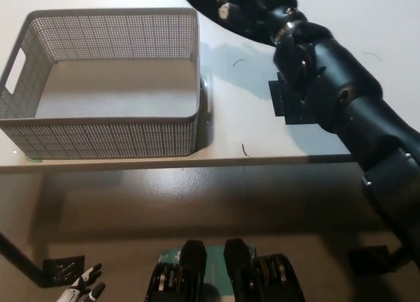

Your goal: Use the right hand to pick up the pencil case on the right hand side and put it into a grey container on the left side

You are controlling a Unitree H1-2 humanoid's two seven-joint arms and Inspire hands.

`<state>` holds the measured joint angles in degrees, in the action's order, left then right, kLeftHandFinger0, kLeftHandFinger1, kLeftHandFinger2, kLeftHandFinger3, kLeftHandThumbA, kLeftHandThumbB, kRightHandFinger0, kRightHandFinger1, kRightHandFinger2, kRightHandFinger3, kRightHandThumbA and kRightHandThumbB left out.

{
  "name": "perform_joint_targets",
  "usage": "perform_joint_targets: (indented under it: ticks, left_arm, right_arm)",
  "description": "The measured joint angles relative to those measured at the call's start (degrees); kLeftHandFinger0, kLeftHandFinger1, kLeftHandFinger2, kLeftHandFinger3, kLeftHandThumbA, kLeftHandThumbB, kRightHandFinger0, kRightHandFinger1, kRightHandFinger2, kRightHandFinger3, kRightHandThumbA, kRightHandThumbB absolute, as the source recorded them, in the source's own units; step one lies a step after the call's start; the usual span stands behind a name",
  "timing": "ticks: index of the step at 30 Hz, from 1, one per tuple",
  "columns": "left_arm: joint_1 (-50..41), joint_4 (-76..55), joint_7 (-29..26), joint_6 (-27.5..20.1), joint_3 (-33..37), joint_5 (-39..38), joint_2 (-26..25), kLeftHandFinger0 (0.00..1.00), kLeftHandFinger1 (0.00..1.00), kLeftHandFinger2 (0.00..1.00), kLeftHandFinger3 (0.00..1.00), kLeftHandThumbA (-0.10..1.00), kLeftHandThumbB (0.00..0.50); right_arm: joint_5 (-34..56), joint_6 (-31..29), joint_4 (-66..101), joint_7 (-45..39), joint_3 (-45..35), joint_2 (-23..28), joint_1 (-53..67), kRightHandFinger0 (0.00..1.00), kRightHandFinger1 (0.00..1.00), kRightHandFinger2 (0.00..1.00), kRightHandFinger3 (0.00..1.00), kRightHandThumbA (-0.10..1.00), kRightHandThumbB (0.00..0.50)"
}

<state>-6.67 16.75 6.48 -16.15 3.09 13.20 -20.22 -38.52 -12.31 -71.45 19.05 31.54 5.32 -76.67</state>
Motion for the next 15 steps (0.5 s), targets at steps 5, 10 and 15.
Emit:
perform_joint_targets:
  ticks: [5, 10, 15]
  left_arm:
    - [-0.02, 0.00, 0.00, 0.22, 0.54, 0.26, 0.01, 1.00, 1.00, 1.00, 1.00, 1.00, 0.361]
    - [0.07, 0.00, 0.02, 0.36, 1.25, 0.57, 0.02, 1.00, 1.00, 1.00, 1.00, 1.00, 0.359]
    - [0.28, 0.03, 0.01, 0.55, 2.38, 1.27, 0.02, 1.00, 1.00, 1.00, 1.00, 1.00, 0.354]
  right_arm:
    - [-0.06, 0.40, 0.62, -0.04, 0.01, -2.40, -0.91, 0.00, 0.48, 0.89, 0.96, -0.10, 0.188]
    - [-0.12, 0.44, 0.65, -0.03, 0.02, -5.52, -2.53, 0.00, 0.36, 0.81, 0.57, -0.10, 0.221]
    - [-0.20, 0.37, 0.30, 0.06, 0.27, -9.97, -3.56, 0.00, 0.25, 0.68, 0.46, -0.10, 0.267]
